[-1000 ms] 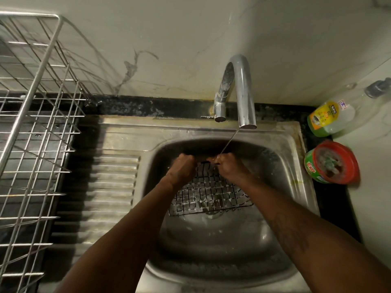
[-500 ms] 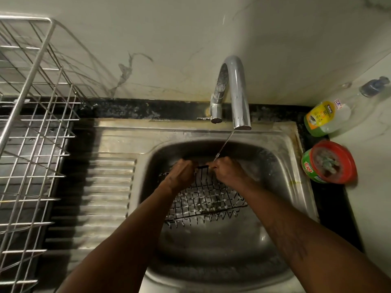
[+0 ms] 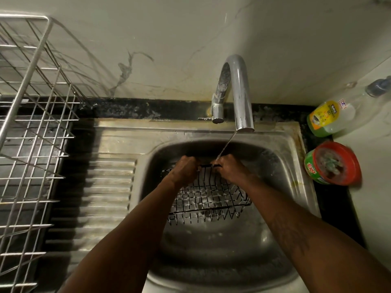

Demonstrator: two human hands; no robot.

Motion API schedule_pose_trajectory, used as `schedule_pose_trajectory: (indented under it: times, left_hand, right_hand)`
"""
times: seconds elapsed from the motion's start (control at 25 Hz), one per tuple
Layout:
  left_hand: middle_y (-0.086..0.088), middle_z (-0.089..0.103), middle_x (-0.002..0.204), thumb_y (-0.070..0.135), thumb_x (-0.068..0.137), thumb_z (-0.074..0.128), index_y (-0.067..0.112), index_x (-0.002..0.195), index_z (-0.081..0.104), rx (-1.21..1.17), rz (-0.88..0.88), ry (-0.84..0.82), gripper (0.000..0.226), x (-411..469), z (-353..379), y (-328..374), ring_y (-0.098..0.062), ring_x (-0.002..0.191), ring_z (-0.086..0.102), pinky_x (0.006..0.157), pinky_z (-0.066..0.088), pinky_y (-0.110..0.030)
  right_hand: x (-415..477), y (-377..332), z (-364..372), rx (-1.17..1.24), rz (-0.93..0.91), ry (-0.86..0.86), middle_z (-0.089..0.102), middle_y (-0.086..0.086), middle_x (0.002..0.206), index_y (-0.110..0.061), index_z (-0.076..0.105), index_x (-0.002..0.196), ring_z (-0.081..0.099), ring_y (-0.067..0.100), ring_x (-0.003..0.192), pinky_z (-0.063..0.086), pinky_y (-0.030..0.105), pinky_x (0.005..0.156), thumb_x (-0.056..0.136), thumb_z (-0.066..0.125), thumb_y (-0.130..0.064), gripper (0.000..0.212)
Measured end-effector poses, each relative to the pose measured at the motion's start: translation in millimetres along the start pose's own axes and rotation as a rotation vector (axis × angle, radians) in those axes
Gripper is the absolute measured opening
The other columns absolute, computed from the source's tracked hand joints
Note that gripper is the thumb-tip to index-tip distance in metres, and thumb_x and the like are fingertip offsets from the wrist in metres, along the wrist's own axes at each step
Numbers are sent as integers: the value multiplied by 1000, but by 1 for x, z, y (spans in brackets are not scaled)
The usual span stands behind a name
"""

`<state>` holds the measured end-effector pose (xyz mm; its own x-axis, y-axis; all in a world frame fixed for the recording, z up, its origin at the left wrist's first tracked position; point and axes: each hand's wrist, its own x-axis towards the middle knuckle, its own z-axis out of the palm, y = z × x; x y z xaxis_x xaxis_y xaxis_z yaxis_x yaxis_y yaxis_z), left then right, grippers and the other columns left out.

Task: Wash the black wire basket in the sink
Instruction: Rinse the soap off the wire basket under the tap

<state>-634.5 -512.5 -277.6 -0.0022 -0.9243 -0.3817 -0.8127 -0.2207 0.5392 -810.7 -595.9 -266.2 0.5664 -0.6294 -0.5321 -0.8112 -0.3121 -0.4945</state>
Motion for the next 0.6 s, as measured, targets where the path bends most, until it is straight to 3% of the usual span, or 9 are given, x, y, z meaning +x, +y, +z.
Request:
schedule_pose_trajectory:
  times: [0.16, 0.24, 0.36, 0.4, 0.48, 0.6]
  left_hand:
    - [-2, 64, 87, 12, 99, 52, 14, 99, 66, 30, -67, -17, 14, -5, -1, -6, -14, 77, 63, 71, 58, -30]
    - [-4, 65, 88, 10, 97, 53, 13, 100, 66, 64, -76, -28, 14, -5, 1, -2, -14, 74, 63, 63, 54, -26]
    - [-7, 68, 92, 4, 94, 54, 9, 105, 67, 77, -26, -8, 18, -3, 4, 11, -16, 74, 62, 58, 44, -21]
    - [-9, 69, 94, 1, 92, 54, 7, 107, 68, 66, -2, 8, 21, -2, 5, 14, -21, 77, 64, 60, 44, -23]
    - [-9, 68, 91, 0, 90, 54, 6, 104, 68, 60, 14, 25, 20, -5, 6, 18, -21, 75, 62, 59, 40, -21]
    - [-6, 66, 86, 5, 89, 56, 15, 85, 62, 43, -43, 19, 13, -10, 7, 13, -12, 64, 52, 53, 33, -15]
  right_hand:
    - [3, -2, -6, -4, 67, 10, 70, -4, 90, -26, 72, 90, 67, 11, 86, 58, 42, 86, 97, 66, -29, 10]
    - [15, 4, 5, -9, 85, 35, 68, -4, 89, -29, 70, 86, 67, 13, 83, 59, 45, 82, 95, 59, -39, 17]
    - [30, 17, 19, -58, 34, -11, 64, -11, 107, -45, 67, 104, 63, 10, 93, 58, 42, 84, 87, 52, -50, 24]
    - [24, 11, 14, -66, 33, -28, 64, -11, 111, -48, 67, 110, 63, 10, 95, 59, 40, 84, 90, 56, -39, 24]
    - [5, -12, 1, -27, 17, -50, 68, -9, 117, -44, 68, 119, 65, 11, 99, 59, 39, 86, 93, 59, -8, 46]
    - [-1, -19, 1, -39, -43, -48, 65, -6, 132, -37, 64, 130, 63, 14, 112, 57, 38, 94, 90, 57, 8, 61]
